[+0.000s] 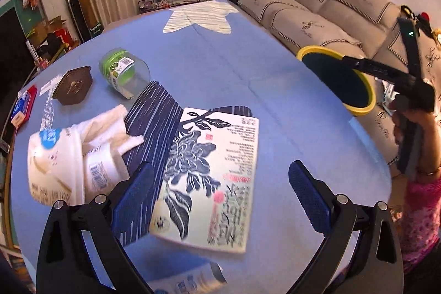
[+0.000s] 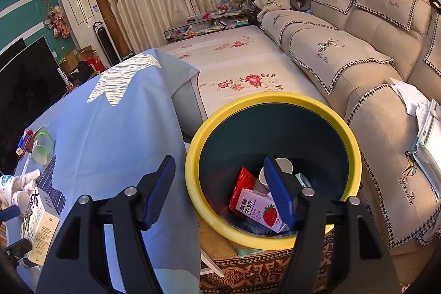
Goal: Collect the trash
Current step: 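Move the left gripper to the white-and-black printed tea carton and grasp it, then carry the tea carton over the bin with the left gripper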
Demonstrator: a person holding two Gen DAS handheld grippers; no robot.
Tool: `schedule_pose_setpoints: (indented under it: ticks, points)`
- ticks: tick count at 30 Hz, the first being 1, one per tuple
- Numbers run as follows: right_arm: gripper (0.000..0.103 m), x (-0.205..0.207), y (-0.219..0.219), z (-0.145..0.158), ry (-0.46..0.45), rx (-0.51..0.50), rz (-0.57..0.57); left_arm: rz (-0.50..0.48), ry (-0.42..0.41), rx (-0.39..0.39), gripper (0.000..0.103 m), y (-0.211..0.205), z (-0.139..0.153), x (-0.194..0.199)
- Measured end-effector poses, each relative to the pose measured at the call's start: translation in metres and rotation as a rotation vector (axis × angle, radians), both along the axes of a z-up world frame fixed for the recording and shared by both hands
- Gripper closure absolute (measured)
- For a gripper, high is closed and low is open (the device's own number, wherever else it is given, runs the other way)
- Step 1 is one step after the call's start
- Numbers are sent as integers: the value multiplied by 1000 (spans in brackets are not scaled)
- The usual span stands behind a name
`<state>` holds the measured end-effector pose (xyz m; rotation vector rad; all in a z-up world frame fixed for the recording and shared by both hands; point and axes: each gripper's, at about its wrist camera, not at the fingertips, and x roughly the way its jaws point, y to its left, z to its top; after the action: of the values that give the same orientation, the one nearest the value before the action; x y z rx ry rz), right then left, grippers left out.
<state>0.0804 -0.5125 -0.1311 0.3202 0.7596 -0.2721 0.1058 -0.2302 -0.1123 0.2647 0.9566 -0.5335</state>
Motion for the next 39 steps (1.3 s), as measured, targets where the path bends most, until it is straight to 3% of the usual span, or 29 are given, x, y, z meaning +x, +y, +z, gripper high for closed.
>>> schedule_pose_setpoints:
  ticks: [7, 10, 12, 14, 17, 24, 31, 39]
  points:
    - [40, 3, -2, -6, 14, 12, 4, -36, 95, 5, 9, -9, -28, 22]
    - [40, 5, -3, -10, 19, 19, 5, -24, 103, 21, 17, -8, -35, 29]
    - [40, 5, -4, -11, 20, 21, 5, -20, 84, 56, 28, -11, -36, 30]
    - [40, 5, -5, -11, 18, 26, 7, -16, 87, 65, 29, -11, -36, 31]
    - [40, 1, -6, -8, 3, 30, 4, -5, 77, 57, 29, -10, -29, 33]
    - [40, -16, -17, 11, -58, 34, -21, -23, -6, 1, 29, -23, 18, 36]
    - [40, -45, -33, 25, -94, -12, -83, -130, -45, -20, 29, -87, 52, 44]
    - [40, -82, -72, 23, -89, -43, -197, -276, 20, -29, 29, -209, 47, 69]
